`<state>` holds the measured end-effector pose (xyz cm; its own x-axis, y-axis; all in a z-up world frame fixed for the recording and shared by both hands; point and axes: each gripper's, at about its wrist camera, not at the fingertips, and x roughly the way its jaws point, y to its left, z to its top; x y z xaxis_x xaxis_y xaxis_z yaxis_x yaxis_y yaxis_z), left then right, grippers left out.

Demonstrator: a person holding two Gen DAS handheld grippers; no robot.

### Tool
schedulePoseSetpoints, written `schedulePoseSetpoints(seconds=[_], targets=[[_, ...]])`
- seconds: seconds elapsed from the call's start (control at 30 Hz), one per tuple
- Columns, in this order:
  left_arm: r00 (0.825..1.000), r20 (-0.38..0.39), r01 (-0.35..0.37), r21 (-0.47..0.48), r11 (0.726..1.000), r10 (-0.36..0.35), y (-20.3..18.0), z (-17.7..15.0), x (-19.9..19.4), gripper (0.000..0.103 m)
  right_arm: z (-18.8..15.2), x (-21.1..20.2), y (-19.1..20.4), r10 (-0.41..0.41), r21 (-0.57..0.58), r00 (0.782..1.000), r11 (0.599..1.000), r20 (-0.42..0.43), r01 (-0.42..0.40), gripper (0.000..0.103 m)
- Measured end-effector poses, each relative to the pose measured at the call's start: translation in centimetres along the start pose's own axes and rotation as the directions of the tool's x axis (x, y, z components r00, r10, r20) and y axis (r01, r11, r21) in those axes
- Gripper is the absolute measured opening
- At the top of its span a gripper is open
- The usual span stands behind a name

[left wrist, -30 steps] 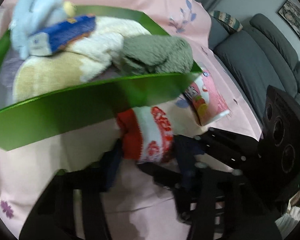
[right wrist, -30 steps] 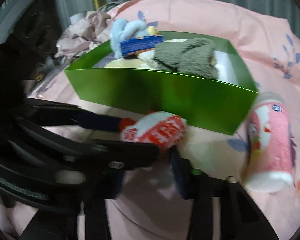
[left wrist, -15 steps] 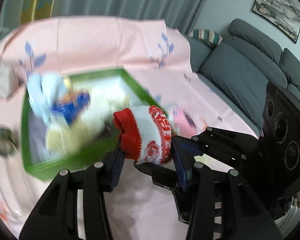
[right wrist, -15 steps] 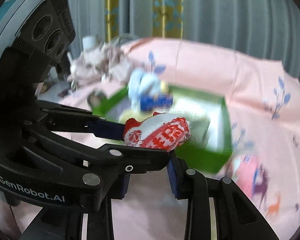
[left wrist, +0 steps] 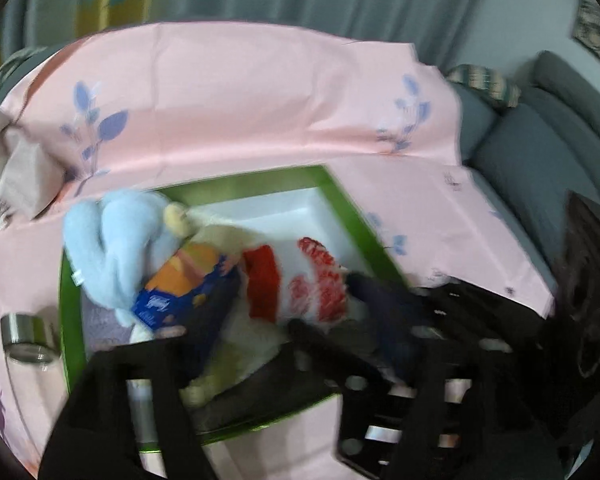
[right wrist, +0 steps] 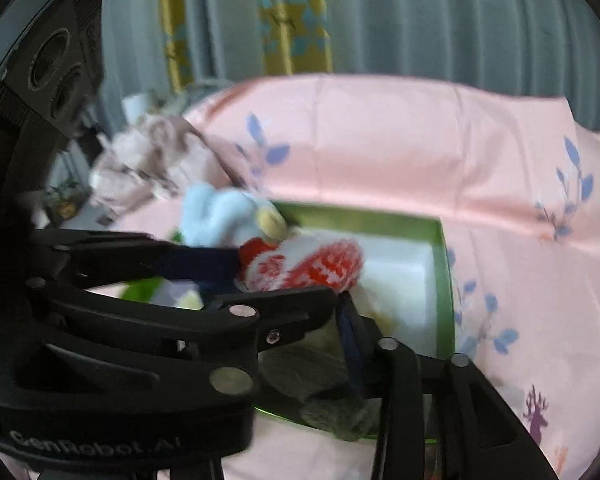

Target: Organize soft objects

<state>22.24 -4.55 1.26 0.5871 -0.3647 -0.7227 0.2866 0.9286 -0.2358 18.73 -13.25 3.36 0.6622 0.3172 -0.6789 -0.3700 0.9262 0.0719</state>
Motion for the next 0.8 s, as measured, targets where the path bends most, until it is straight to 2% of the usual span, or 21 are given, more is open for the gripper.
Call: schedulePoseSetpoints(seconds=[0.07, 0.17, 0.4, 0.8], targets=[[1.0, 0.026, -0.004, -0.021, 1.0, 0.005, 0.4, -0.6, -0.5, 0.1, -0.9, -0.2, -0.3, -0.02, 0.003, 1.0, 1.0, -0.005, 0.02, 0.049], [0.998, 0.053, -0.027, -0.032, 0.999, 0.029, 0.6, -1.2, -1.8, 0.1, -2.2, -1.1, -0.9, -0.038, 0.01, 0.999, 0.999, 0.013, 0.038, 0.064], [0.993, 0.076, -0.091, -0.019, 0.996, 0.092, 0.3, -1.5, -3.2, 0.1, -2.6, -2.8, -2.0, -0.046, 0.022, 0.998, 0.999, 0.038, 0.046, 0.064], [0.99, 0.085, -0.109, -0.028, 0.994, 0.111, -0.5, -2.0, -3.9, 0.1, -3.0, -3.9, -2.3, -0.024, 0.05, 0.999, 0.999, 0.049, 0.021, 0.064]])
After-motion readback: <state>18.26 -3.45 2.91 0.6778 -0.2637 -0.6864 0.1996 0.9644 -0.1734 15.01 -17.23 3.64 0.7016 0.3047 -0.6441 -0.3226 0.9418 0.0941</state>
